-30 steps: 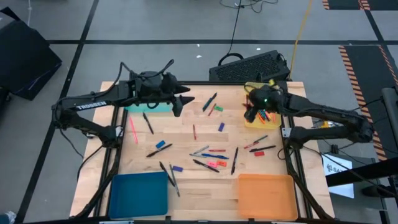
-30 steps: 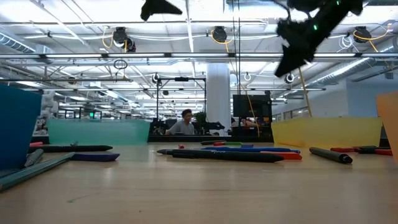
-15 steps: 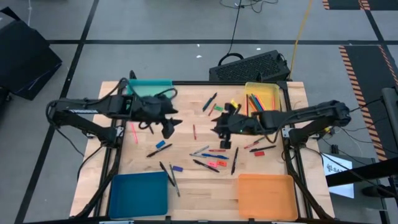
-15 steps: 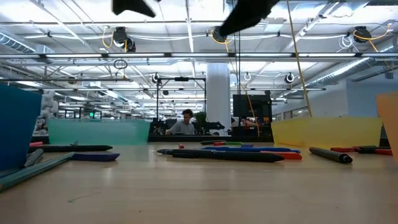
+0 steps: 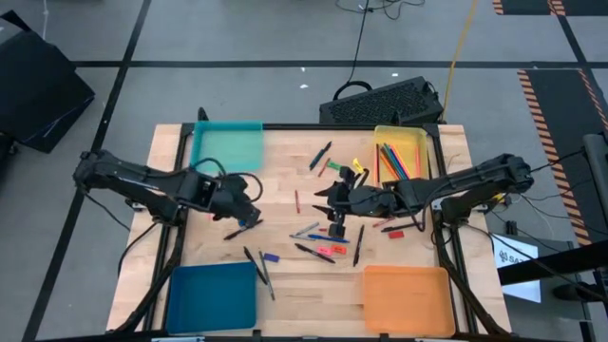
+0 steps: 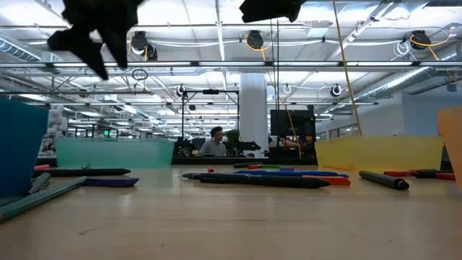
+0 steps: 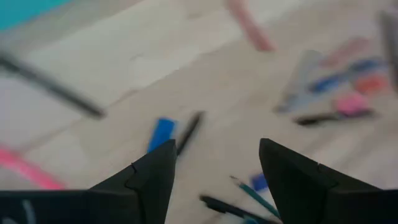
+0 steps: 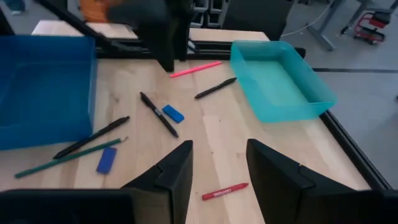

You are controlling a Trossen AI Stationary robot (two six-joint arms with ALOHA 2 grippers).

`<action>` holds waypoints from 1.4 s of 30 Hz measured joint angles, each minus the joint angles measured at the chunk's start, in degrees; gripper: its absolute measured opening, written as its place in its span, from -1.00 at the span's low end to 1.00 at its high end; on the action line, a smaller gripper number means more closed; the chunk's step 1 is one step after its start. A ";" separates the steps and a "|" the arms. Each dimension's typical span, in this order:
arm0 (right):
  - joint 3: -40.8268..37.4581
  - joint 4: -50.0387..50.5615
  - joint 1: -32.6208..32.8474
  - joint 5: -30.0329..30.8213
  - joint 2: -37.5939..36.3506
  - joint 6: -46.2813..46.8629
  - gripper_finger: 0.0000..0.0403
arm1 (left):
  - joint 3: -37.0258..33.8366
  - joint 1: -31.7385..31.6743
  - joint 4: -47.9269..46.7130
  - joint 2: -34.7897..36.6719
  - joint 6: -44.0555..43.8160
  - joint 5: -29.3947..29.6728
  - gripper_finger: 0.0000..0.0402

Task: Sort crayons/erasers/pens/pencils in bins
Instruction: Put the pink pencil into the yellow bin

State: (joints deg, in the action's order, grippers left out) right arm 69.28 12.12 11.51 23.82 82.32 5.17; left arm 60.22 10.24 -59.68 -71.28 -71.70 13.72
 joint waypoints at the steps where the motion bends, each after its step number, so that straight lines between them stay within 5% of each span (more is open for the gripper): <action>1: 0.00 -0.13 -0.01 0.06 0.00 0.58 -0.30 | -1.33 -0.72 -0.63 -0.01 -2.40 -0.22 0.16; 10: 0.00 0.22 0.37 0.01 0.00 2.55 -0.30 | -16.56 -9.67 -2.36 -0.01 -11.73 -10.77 0.16; 19: -0.02 0.17 0.21 -0.02 -0.01 -3.90 -0.30 | -24.26 -12.27 -2.47 -0.01 -19.43 -10.73 0.15; 23: -0.02 0.22 -0.69 -0.01 0.00 -7.67 -0.30 | -25.01 -8.19 -2.00 -0.01 -27.35 -9.40 0.15; 33: -0.07 6.51 -3.93 -0.09 -1.76 -12.51 -0.30 | -24.74 8.08 -4.38 -0.76 -54.59 4.28 0.15; 42: -0.11 7.65 -4.42 -0.07 -2.46 -14.88 -0.30 | -24.79 13.52 -7.35 -13.10 -67.01 8.95 0.15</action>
State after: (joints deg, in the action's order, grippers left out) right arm 69.17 19.77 7.09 23.75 79.86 -9.72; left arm 35.44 23.76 -67.03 -84.38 -138.71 22.67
